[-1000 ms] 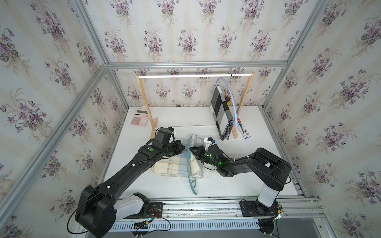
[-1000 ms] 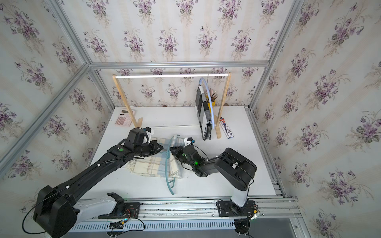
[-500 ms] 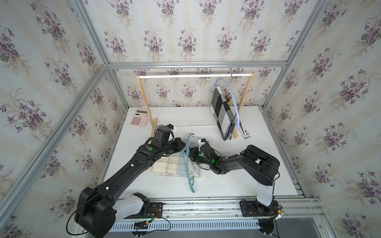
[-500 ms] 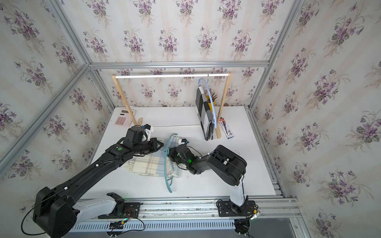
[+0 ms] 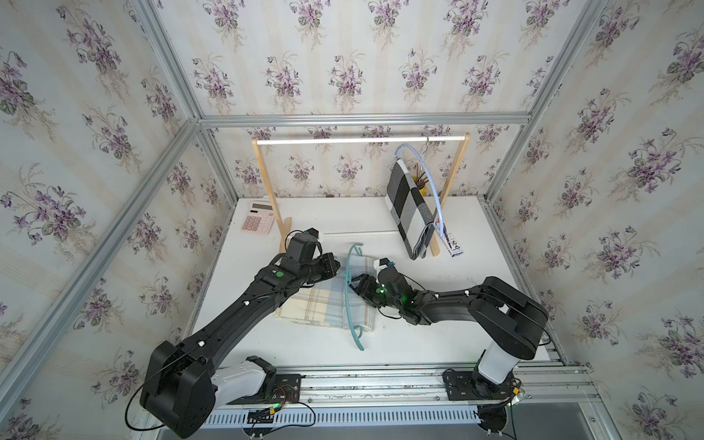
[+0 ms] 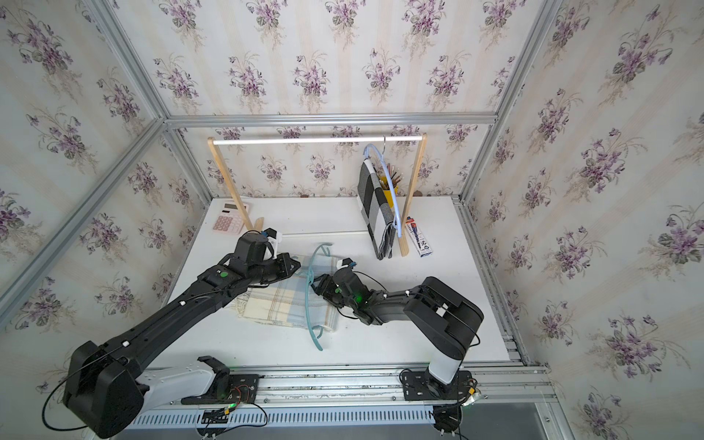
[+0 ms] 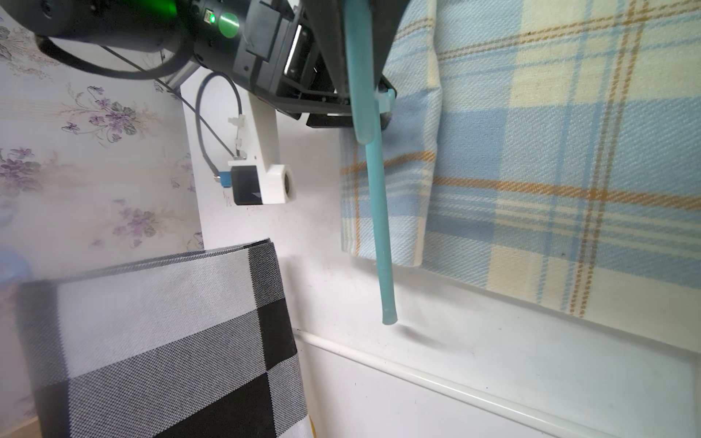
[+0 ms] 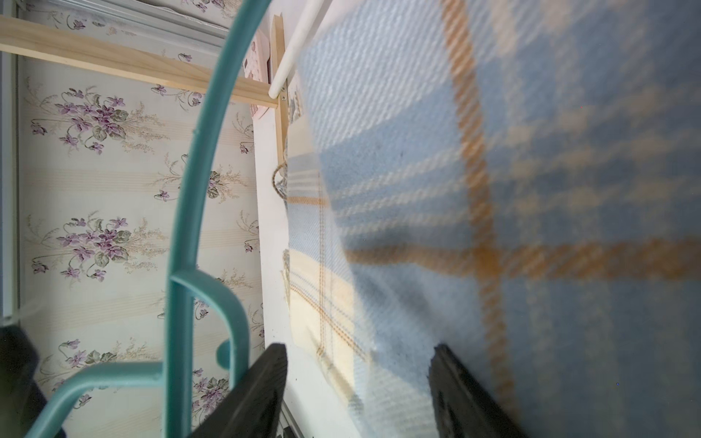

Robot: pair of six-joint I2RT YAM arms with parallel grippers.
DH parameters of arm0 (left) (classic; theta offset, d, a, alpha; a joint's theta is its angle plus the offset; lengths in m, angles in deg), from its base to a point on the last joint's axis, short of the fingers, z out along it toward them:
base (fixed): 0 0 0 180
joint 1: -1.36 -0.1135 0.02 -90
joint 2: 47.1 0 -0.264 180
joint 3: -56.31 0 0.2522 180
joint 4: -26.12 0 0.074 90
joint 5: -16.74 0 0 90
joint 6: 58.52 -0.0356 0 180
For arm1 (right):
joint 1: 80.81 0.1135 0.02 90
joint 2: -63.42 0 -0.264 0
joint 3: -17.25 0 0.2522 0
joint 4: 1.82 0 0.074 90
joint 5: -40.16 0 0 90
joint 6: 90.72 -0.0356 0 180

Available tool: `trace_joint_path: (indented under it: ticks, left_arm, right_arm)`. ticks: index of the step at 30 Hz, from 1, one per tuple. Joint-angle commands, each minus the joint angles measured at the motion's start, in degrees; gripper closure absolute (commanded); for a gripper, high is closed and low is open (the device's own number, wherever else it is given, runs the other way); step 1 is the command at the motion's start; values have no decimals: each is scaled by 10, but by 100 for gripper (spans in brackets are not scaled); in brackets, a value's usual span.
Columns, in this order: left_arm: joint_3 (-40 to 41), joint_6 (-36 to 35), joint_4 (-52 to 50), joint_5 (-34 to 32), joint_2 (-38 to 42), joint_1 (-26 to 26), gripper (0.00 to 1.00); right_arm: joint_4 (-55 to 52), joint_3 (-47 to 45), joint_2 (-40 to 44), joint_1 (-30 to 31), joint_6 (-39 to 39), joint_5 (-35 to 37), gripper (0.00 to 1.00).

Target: Hang the scarf on the hanger

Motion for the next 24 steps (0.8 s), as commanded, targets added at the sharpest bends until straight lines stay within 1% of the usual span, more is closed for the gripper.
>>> trace_joint_path:
  ticks: [1,11,17,21,24]
  left_arm:
    - [-2,-14,-16,-9,-7,1,100]
    - [-11,-23,-23,-8,-16,1,100]
    - [-31,-35,-46,-19,-22,1,100]
    - [-59,-44,-73,-37,-31,9,100]
    - [-98,-54,-113,-87,-44,35,100]
  right_arm:
    - [38,-5,22,-1,20,-10,35]
    - [-54,15,55,-8,81,0,35]
    - [-98,19,94,-11,127,8,36]
    - [-158,10,150,-15,170,38,36]
    - [-203,-16,214,-13,210,85,36]
